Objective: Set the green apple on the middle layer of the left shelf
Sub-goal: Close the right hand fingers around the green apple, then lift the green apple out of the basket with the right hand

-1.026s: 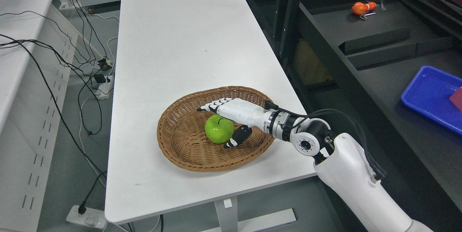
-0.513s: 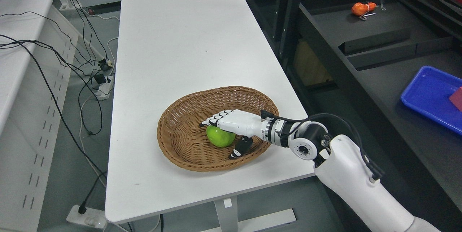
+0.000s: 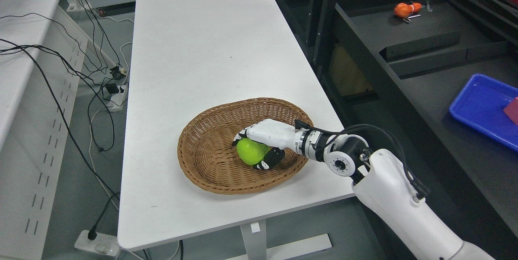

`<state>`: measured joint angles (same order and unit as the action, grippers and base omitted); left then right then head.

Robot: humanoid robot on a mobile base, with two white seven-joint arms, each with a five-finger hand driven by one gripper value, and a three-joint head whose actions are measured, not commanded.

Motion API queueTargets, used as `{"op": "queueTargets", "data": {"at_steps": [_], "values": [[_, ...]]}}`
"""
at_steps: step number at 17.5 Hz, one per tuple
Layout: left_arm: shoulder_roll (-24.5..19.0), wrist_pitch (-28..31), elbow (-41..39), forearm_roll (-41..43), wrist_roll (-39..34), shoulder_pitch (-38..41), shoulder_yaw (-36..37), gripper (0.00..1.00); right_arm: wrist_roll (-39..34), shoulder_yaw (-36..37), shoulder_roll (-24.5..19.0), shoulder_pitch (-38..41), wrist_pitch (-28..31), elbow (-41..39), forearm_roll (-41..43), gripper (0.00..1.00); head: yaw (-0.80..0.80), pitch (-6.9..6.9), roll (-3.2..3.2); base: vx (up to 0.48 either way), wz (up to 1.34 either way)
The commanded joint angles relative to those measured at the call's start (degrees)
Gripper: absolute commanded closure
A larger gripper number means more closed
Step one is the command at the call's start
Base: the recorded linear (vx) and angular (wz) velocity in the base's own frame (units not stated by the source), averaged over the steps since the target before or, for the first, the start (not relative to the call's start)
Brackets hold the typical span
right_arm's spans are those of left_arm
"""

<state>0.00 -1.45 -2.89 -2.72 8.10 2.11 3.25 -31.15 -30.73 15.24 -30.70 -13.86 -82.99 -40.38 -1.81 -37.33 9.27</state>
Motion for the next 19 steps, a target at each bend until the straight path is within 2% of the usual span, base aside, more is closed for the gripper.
{"op": "queueTargets", "data": {"at_steps": [1, 5, 12, 15, 19], "values": [[-1.00, 0.05, -0.01, 0.00, -0.02, 0.00, 0.00, 0.00, 2.40, 6.11, -0.48, 0.11, -0.99, -0.23, 0.04, 0.94, 0.00, 0.00, 0.00, 0.000, 0.00], [-1.00, 0.05, -0.01, 0.00, -0.02, 0.00, 0.00, 0.00, 16.97, 15.59, -0.47, 2.39, 0.23, -3.05, 0.39, 0.97, 0.00, 0.00, 0.00, 0.000, 0.00], [-1.00, 0.05, -0.01, 0.00, -0.02, 0.00, 0.00, 0.00, 40.18, 26.14, -0.91, 10.03, 8.58, -7.61, 0.48, 1.00, 0.00, 0.00, 0.00, 0.000, 0.00], [-1.00, 0.05, -0.01, 0.00, -0.02, 0.00, 0.00, 0.00, 42.49, 29.58, -3.63, 13.28, 9.64, -10.86, 0.48, 1.00, 0.00, 0.00, 0.00, 0.000, 0.00], [-1.00, 0.05, -0.01, 0.00, -0.02, 0.00, 0.00, 0.00, 42.49, 29.76, -5.75, 17.86, 9.55, -13.42, 0.57, 1.00, 0.00, 0.00, 0.00, 0.000, 0.00]]}}
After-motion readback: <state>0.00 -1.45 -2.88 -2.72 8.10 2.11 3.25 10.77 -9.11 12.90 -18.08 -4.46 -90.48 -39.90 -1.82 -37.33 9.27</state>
